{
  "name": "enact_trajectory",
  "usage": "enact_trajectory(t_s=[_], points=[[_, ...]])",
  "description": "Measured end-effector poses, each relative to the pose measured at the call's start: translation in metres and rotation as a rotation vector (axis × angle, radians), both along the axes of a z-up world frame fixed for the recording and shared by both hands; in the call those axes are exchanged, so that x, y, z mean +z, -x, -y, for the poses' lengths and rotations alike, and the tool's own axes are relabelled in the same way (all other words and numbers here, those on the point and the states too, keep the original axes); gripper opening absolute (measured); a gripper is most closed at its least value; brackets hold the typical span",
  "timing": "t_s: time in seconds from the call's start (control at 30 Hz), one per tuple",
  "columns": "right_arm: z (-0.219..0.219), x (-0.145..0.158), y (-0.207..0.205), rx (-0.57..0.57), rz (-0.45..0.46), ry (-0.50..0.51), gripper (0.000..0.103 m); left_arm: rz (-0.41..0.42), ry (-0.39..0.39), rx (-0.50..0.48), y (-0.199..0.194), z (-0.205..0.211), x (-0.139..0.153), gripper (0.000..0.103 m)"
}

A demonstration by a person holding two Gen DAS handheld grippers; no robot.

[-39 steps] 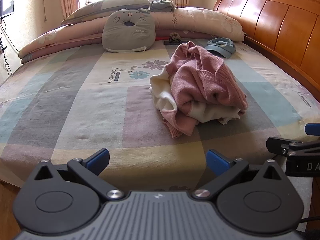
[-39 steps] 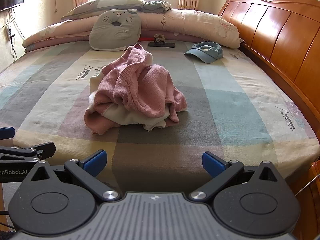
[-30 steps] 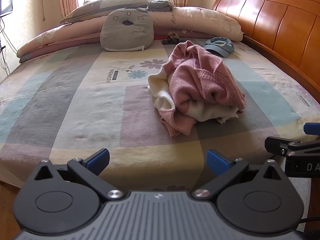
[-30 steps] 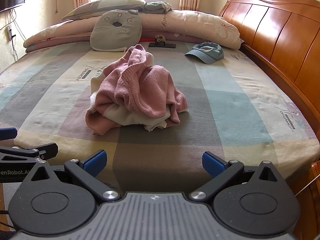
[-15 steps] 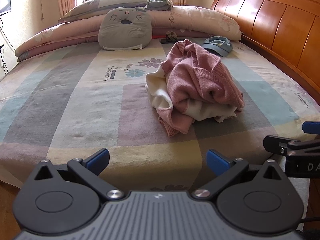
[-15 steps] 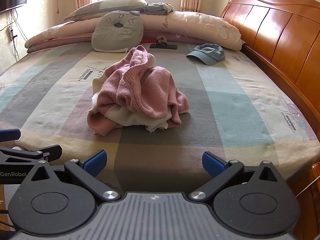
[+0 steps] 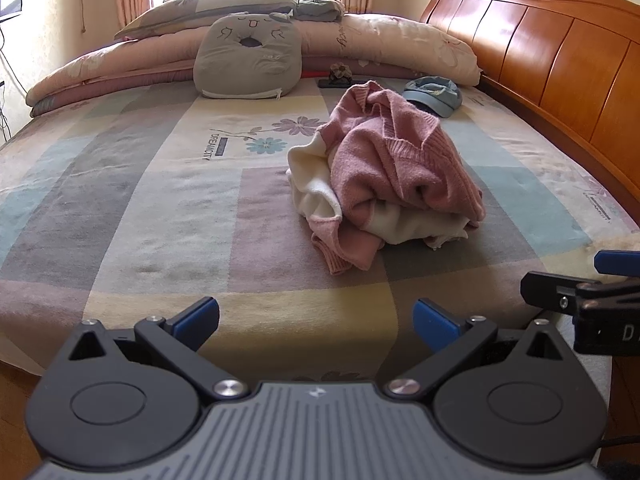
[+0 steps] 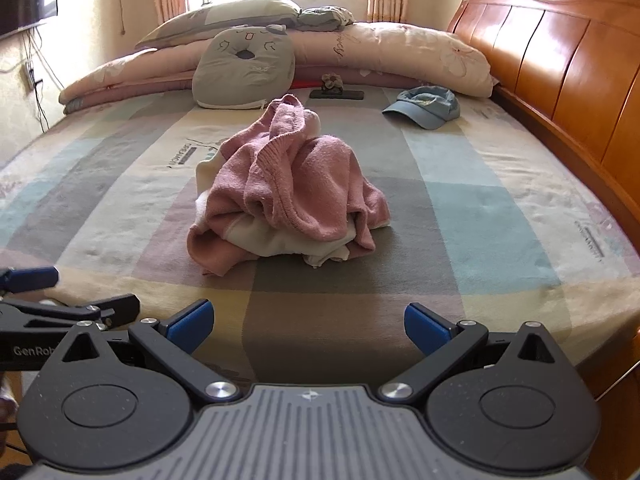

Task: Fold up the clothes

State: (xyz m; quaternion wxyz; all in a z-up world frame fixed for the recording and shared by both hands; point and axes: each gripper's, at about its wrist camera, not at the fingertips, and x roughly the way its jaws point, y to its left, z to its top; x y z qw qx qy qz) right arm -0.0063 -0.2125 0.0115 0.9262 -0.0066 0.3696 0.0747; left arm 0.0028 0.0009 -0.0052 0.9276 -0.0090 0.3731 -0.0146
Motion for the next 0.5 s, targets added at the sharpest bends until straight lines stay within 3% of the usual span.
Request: enact_trajectory(t_s=[0.5], points=[[-0.0054, -0.0031, -0.0054, 0.027, -0.005, 0.035, 0.103, 0.005, -0.003, -0.01, -0.0082, -0.0013, -0.0023, 0.102]])
